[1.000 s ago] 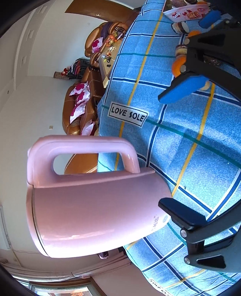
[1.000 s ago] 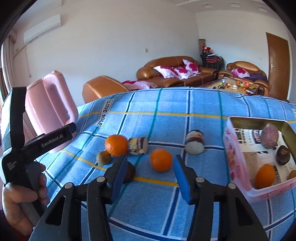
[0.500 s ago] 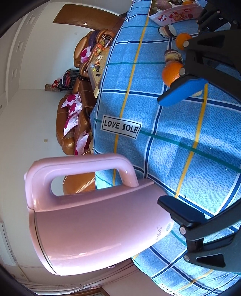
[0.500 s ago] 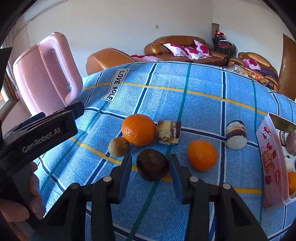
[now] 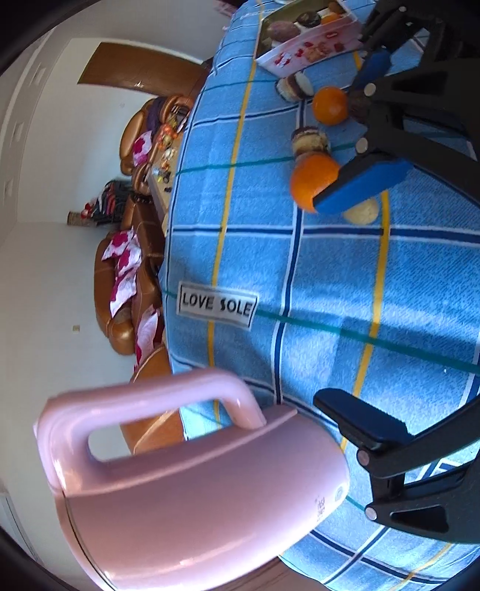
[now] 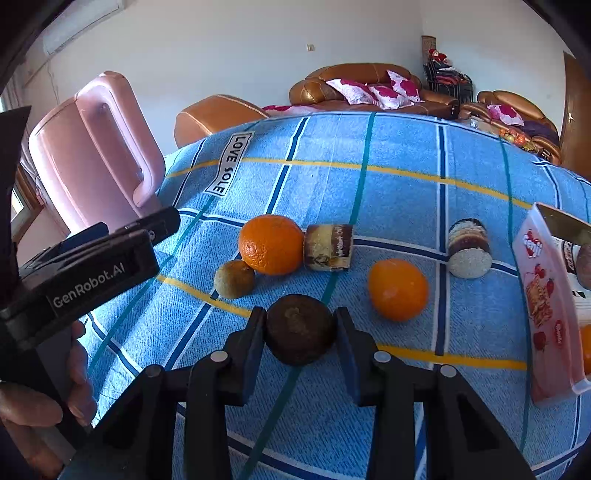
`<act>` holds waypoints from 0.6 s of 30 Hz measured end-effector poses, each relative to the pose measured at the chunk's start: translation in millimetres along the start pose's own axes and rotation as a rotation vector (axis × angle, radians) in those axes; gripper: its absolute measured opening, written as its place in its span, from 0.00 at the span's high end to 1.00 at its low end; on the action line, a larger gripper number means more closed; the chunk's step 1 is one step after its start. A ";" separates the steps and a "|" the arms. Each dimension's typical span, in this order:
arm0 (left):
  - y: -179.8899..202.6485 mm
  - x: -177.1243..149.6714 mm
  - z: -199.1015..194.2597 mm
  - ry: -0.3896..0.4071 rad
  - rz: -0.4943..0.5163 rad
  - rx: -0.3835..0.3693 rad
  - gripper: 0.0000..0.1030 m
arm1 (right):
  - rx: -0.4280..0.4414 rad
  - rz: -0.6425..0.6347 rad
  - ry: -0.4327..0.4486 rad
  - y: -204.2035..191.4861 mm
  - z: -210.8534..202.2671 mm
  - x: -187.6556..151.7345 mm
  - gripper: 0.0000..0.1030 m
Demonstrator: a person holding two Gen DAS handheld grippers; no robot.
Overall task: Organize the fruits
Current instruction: 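Grasp the dark round fruit with the right tool while the left tool grasps the small brown fruit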
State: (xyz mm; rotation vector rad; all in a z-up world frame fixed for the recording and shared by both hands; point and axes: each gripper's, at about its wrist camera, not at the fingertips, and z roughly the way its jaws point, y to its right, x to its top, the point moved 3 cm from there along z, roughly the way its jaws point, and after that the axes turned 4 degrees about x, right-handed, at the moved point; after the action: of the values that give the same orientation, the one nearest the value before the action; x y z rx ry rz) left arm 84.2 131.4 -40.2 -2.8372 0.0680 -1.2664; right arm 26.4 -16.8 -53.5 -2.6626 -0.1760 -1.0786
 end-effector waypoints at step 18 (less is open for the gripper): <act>52.9 -14.0 25.4 -0.148 0.167 -0.123 0.43 | -0.086 0.050 0.145 54.1 -50.7 -5.2 0.62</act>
State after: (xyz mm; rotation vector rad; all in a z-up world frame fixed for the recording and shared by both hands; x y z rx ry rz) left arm 92.4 79.7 -70.2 -2.9432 0.3820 -1.0511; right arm 0.2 -83.3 -32.8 -2.6339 -0.0354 -1.2848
